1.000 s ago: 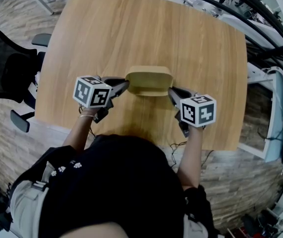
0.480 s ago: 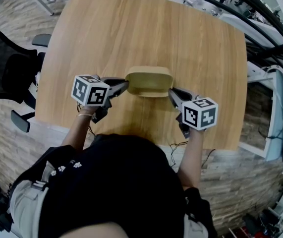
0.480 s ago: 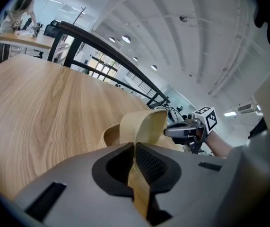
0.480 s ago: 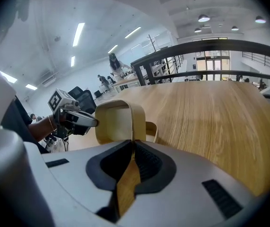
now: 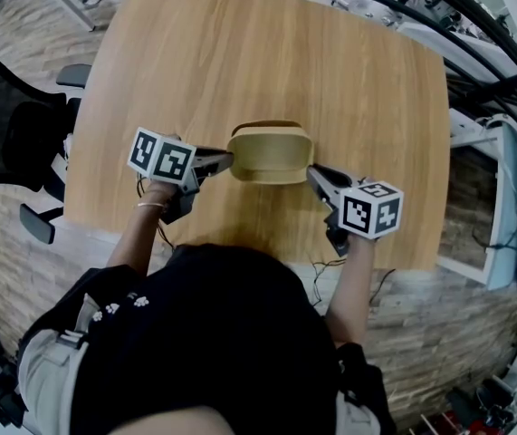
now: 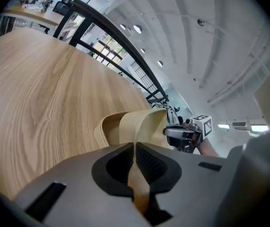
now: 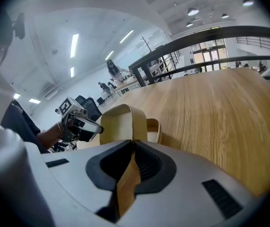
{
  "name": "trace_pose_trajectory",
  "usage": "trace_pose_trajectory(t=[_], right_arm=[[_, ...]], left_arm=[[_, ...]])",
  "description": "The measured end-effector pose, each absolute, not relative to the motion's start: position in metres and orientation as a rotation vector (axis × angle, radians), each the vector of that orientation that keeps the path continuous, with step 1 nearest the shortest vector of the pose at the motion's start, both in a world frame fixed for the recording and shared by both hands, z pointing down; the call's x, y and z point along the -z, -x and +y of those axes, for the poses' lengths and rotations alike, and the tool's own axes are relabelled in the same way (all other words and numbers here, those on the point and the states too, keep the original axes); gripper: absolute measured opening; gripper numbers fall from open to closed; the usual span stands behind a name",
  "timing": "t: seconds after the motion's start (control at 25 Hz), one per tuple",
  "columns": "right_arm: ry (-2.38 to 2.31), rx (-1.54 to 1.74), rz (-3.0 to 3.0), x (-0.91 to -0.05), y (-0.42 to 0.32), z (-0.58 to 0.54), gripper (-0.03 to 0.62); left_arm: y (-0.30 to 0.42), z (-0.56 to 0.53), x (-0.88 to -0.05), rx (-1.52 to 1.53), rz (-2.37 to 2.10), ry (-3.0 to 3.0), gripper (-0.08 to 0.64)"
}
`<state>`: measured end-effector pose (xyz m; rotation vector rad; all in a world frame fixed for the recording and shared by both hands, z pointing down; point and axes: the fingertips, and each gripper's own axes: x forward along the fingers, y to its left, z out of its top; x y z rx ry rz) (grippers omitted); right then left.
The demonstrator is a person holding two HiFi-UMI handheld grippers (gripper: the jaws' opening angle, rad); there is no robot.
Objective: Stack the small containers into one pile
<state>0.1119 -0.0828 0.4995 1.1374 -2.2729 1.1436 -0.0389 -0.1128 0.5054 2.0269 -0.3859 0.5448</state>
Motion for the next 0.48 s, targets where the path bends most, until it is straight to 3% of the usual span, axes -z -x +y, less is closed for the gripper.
trace_pose_trajectory(t=[0.48], right_arm=[[-1.099,-1.245,-2.22,-0.514,-0.108,-0.1,0.035]], left_arm=[[0.043,-0.117,-0.531,-0.6,-0.316,-1.878,0.032]])
